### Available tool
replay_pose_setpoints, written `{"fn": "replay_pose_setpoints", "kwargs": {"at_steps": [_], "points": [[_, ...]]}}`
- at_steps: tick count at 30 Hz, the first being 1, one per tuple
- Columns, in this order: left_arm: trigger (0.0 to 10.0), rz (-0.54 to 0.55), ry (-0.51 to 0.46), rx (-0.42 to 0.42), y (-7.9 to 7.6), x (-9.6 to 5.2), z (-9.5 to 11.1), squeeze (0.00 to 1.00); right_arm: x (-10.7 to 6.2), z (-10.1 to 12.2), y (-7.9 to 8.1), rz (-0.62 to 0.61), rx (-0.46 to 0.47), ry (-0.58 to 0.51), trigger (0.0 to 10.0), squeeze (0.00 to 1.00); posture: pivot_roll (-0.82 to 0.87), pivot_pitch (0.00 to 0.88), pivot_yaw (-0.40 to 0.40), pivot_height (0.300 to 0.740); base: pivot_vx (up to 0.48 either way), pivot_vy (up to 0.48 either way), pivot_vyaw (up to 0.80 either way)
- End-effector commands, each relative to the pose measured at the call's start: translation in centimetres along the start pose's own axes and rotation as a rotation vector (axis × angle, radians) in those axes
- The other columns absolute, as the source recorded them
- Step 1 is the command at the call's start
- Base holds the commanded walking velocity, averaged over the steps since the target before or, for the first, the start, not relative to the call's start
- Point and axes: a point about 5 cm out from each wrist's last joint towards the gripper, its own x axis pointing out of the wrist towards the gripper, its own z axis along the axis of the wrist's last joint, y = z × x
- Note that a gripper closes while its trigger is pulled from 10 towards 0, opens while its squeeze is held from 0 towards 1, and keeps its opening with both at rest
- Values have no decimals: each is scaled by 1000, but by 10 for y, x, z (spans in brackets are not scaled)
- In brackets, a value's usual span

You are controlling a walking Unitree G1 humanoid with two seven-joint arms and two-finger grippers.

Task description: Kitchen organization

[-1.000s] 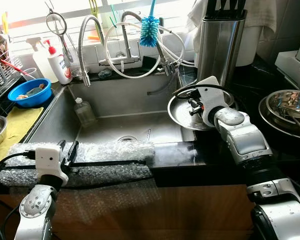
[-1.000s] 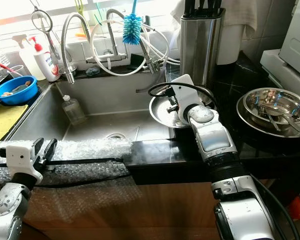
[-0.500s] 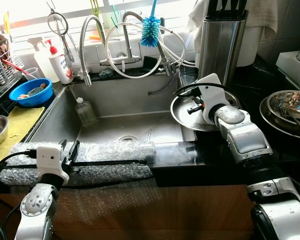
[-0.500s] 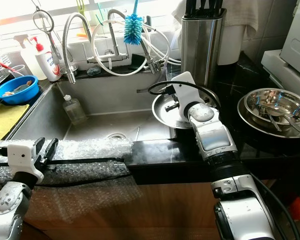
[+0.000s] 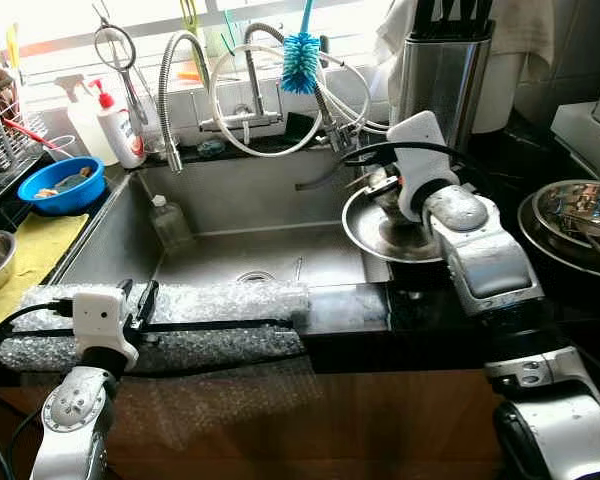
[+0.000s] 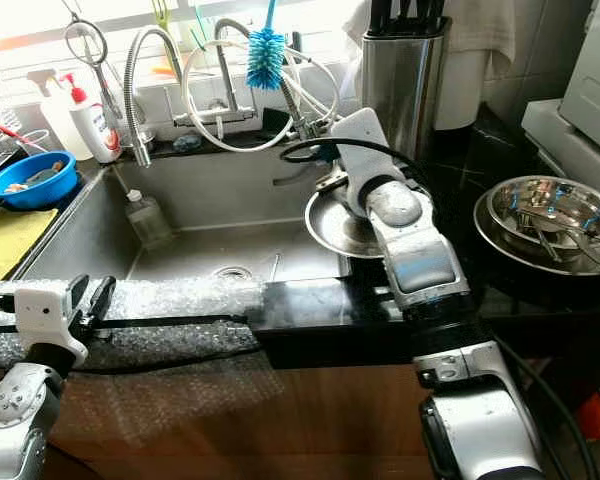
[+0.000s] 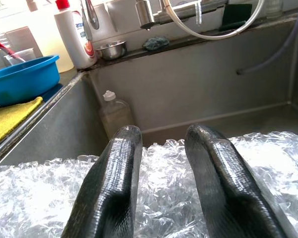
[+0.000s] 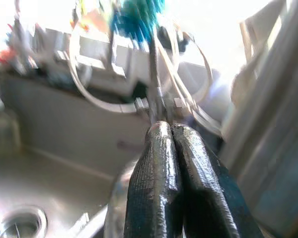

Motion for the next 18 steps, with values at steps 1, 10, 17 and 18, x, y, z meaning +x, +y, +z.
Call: {"fn": "replay_pose_setpoints", "kwargs": {"at_steps": [1, 10, 17, 18], "points": [[10000, -10, 36, -7, -3, 0, -7, 0, -1, 33, 2, 10, -34, -144, 0, 0, -42, 0, 133, 740, 0, 0, 0], [10000, -7, 28, -17, -6, 1, -7, 0, -5, 54, 7, -20, -180, -263, 0, 0, -46, 0, 128, 740, 0, 0, 0], [10000, 1, 15, -37, -12, 5, -5, 0, -13, 49, 51, 168, -442, -396, 0, 0, -48, 0, 129, 740, 0, 0, 0], [10000, 2, 14, -39, -12, 6, -5, 0, -13, 46, 55, 184, -464, -401, 0, 0, -49, 0, 129, 740, 0, 0, 0]]}}
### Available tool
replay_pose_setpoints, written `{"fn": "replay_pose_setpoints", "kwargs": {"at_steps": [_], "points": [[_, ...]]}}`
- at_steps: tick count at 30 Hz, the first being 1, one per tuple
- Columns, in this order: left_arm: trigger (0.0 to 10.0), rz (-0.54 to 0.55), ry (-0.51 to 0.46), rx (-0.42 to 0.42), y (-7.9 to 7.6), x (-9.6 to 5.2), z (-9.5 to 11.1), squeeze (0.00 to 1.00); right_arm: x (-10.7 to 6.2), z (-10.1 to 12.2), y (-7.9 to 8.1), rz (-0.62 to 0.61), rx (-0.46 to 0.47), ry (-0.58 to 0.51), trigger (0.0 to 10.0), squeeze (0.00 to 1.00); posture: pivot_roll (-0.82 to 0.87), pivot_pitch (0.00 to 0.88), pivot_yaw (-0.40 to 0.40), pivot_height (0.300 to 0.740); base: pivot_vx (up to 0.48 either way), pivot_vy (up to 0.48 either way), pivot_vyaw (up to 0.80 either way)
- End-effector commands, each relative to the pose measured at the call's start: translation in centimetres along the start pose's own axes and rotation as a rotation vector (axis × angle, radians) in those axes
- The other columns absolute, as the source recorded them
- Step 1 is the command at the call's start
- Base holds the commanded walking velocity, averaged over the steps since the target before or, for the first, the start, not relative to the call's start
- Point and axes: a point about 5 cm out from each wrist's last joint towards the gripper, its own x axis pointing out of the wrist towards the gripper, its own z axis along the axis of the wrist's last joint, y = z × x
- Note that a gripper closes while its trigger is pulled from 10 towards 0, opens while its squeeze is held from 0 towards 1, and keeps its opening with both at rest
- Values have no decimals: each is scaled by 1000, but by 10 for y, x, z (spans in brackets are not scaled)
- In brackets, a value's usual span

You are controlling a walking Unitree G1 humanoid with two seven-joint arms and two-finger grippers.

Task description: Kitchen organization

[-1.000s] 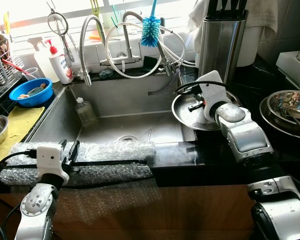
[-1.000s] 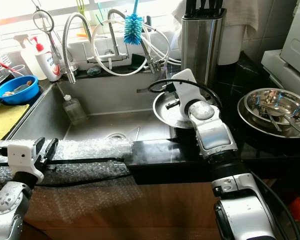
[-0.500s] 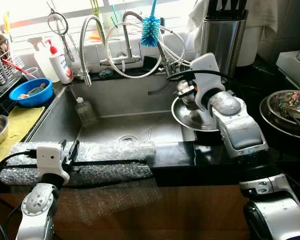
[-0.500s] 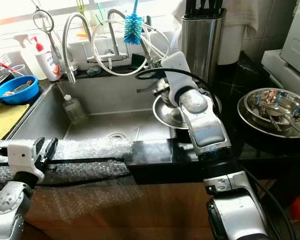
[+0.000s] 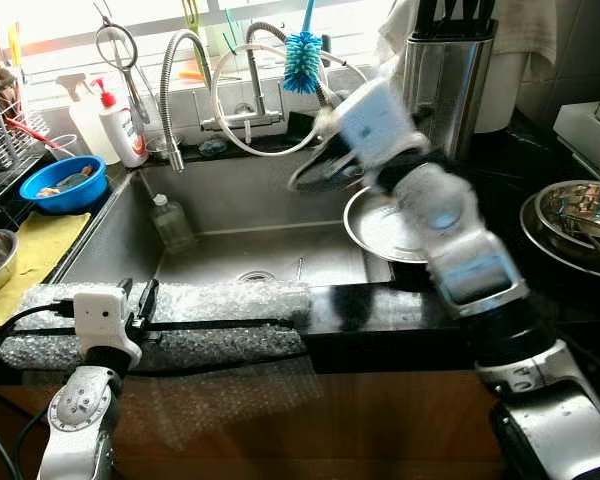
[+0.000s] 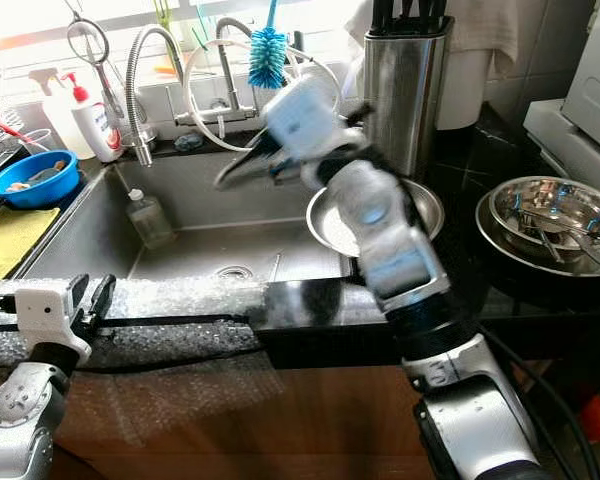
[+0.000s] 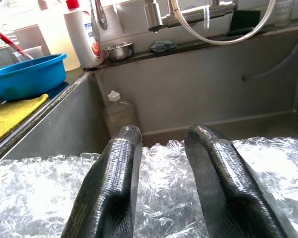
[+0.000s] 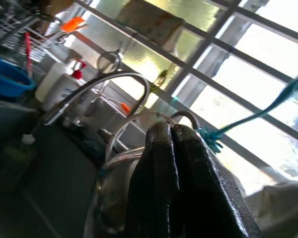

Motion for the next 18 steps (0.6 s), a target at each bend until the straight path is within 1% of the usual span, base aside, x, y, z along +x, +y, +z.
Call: {"fn": "replay_pose_setpoints", "kwargs": {"at_steps": [1, 2, 4, 5, 6, 7, 8, 9, 10, 12, 15, 16, 18], "points": [[10000, -20, 29, -8, -6, 2, -5, 0, 0, 3, 10, 51, -56, -43, 0, 0, -49, 0, 130, 740, 0, 0, 0], [10000, -20, 28, -10, -7, 2, -5, 0, -1, 2, 13, 66, -62, -47, 0, 0, -49, 0, 129, 740, 0, 0, 0], [10000, -17, 27, -14, -8, 2, -6, 0, -3, -1, 20, 92, -36, -54, 0, 0, -48, 0, 126, 740, 0, 0, 0], [10000, -12, 26, -18, -8, 2, -6, 0, -4, -4, 22, 100, 11, -62, 0, 122, -47, 0, 126, 740, 0, 0, 0], [10000, -12, 26, -18, -8, 2, -6, 0, -4, -4, 22, 100, 11, -62, 0, 122, -47, 0, 126, 740, 0, 0, 0], [10000, -8, 26, -21, -8, 2, -6, 0, -4, -5, 23, 105, 44, -69, 0, 184, -48, 0, 126, 740, 0, 0, 0], [10000, -6, 26, -23, -9, 2, -6, 0, -4, -8, 25, 106, 96, -68, 5373, 169, -46, 0, 125, 740, 0, 0, 0], [10000, -4, 27, -26, -10, 2, -7, 0, -4, -12, 27, 114, 172, -63, 10000, 0, -44, 0, 124, 740, 0, 0, 0], [10000, -5, 28, -28, -11, 2, -7, 0, -4, -15, 28, 120, 220, -60, 10000, 0, -45, 0, 125, 740, 0, 0, 0], [10000, 0, 34, -51, -12, 1, -8, 0, -2, -22, 28, 102, 349, -45, 10000, 0, -46, 0, 127, 740, 0, 0, 0], [10000, -15, 34, -75, -17, 2, -8, 0, 3, -29, 23, 57, 474, -33, 10000, 0, -49, 0, 130, 740, 0, 0, 0], [10000, -15, 34, -75, -17, 2, -8, 0, 3, -29, 23, 57, 474, -33, 10000, 0, -49, 0, 130, 740, 0, 0, 0], [10000, -33, 29, -87, -20, 3, -7, 0, 7, -32, 20, 44, 530, -33, 10000, 0, -50, 0, 132, 740, 0, 0, 0]]}}
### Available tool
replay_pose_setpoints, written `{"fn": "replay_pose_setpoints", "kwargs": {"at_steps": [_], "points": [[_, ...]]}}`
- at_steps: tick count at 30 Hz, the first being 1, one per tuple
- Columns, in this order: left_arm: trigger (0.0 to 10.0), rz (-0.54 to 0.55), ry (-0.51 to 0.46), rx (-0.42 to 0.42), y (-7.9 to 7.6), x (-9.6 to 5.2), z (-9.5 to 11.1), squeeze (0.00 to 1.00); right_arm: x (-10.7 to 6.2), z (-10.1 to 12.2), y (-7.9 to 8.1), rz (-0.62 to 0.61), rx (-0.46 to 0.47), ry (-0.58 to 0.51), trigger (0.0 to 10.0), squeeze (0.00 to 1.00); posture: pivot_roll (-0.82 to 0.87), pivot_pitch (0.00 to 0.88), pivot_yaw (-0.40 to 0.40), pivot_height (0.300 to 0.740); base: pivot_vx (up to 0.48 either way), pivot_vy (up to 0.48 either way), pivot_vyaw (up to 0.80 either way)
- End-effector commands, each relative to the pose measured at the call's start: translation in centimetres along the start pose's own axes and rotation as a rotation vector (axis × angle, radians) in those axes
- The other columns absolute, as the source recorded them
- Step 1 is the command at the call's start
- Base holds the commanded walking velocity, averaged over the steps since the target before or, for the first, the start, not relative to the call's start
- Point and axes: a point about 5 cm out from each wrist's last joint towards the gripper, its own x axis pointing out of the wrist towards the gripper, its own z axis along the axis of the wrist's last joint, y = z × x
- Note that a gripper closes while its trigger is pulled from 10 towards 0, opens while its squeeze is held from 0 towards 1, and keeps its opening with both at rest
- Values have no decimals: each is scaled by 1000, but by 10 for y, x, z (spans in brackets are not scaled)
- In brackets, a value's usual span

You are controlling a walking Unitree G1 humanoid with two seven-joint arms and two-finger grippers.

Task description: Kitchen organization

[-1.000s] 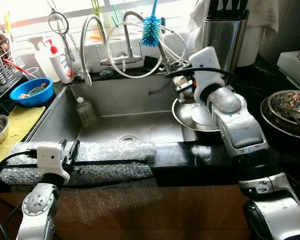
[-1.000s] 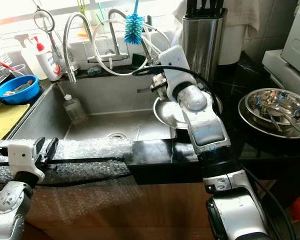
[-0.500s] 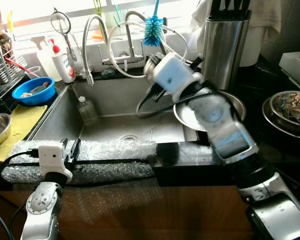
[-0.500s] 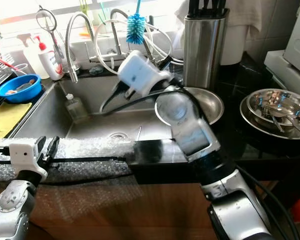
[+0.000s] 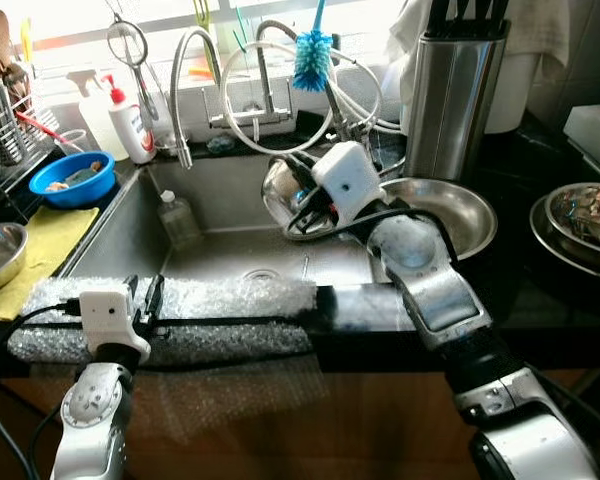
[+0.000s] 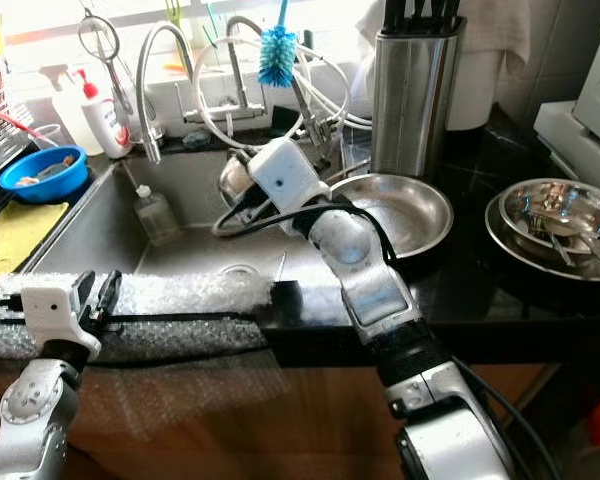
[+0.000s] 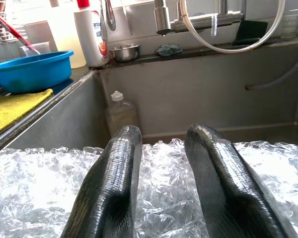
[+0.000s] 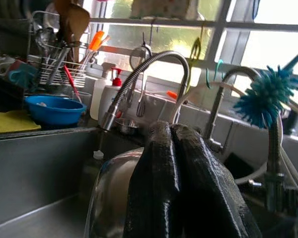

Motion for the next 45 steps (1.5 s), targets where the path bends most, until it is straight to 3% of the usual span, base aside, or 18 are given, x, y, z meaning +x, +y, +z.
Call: {"fn": "replay_pose_setpoints", "kwargs": {"at_steps": [1, 7, 14, 21, 34, 39, 45], "points": [[10000, -62, 51, -40, -13, 1, -8, 0, 9, 10, -3, 0, 44, -45, 10000, 0, -50, 0, 132, 740, 0, 0, 0], [10000, -157, 80, -76, -23, 0, -10, 0, 25, 14, -14, -21, 97, -52, 10000, 0, -43, 0, 127, 740, 0, 0, 0], [10000, -149, 48, -49, -17, -6, -3, 0, 39, 18, -19, -35, 131, -38, 10000, 0, -34, 0, 122, 740, 0, 0, 0], [10000, -151, -3, 24, 0, -14, 21, 0, 47, 21, -20, -32, 165, -35, 10000, 0, -8, 0, 98, 740, 0, 0, 0], [10000, -136, 40, 26, 0, -29, 13, 0, 58, 29, -13, 1, 217, -35, 10000, 0, 13, 0, 69, 740, 0, 0, 0], [10000, -129, 39, 18, -1, -28, 13, 0, 61, 32, -12, 1, 211, -33, 10000, 0, 18, 0, 71, 740, 0, 0, 0], [10000, -142, 47, 3, -5, -26, 12, 0, 58, 34, -29, -59, 130, -3, 10000, 0, 15, 0, 72, 740, 0, 0, 0]]}}
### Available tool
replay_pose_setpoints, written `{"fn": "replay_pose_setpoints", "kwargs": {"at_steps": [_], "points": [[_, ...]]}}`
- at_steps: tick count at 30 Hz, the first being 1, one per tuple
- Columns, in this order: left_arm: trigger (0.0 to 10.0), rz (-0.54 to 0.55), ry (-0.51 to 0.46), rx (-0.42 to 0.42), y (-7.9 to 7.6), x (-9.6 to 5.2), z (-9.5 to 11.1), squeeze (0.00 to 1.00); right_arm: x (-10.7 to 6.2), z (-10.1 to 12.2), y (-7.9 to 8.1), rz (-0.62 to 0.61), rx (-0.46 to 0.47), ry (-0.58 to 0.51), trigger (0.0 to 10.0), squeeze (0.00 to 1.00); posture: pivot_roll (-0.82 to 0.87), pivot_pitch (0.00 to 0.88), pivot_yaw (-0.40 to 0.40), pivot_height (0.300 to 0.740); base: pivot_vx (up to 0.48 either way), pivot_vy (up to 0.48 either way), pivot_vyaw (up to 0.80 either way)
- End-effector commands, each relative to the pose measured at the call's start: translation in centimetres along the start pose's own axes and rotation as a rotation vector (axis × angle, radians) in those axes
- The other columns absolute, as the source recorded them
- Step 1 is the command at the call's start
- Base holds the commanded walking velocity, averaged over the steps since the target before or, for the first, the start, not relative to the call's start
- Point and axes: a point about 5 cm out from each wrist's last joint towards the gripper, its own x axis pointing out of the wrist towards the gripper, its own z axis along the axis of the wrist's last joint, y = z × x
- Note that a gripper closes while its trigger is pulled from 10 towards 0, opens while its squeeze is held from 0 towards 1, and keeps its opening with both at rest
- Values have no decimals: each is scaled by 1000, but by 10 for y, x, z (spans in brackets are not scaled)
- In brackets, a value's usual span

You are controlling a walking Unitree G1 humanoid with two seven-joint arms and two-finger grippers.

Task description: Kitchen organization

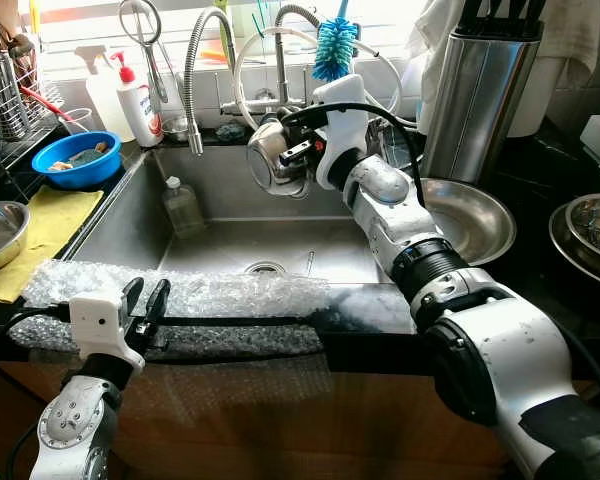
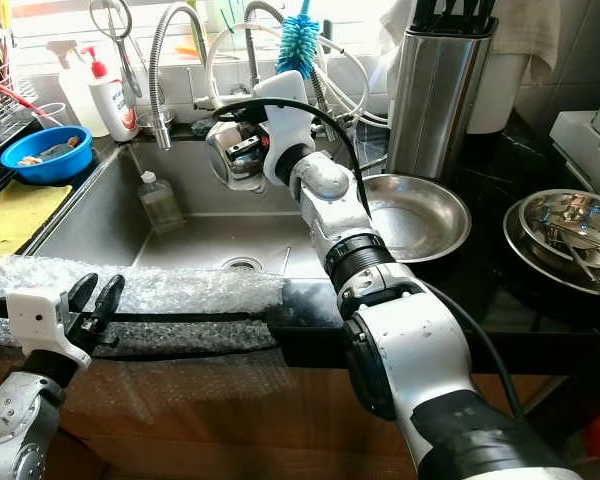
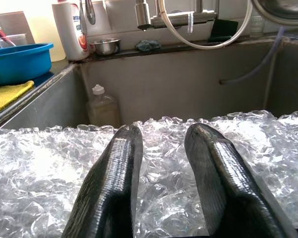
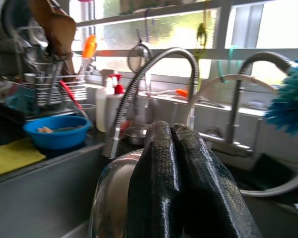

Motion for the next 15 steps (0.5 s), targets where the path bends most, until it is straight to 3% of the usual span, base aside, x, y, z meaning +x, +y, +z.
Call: {"fn": "replay_pose_setpoints", "kwargs": {"at_steps": [1, 4, 9, 15], "points": [[10000, -23, 56, -8, -5, -2, -9, 0, 3, 12, -3, -16, -45, -21, 10000, 0, 15, 0, 72, 740, 0, 0, 0], [10000, -38, 62, -18, -8, -3, -10, 0, -5, 1, -18, -95, -104, 42, 10000, 0, 10, 0, 77, 740, 0, 0, 0], [10000, -59, 64, -26, -10, -3, -10, 0, -10, -12, -21, -111, -88, 79, 10000, 0, 10, 0, 79, 740, 0, 0, 0], [10000, -18, -49, -105, -5, 12, 18, 0, -14, -29, -15, -101, -75, 118, 10000, 0, 14, 0, 82, 740, 0, 0, 0]]}}
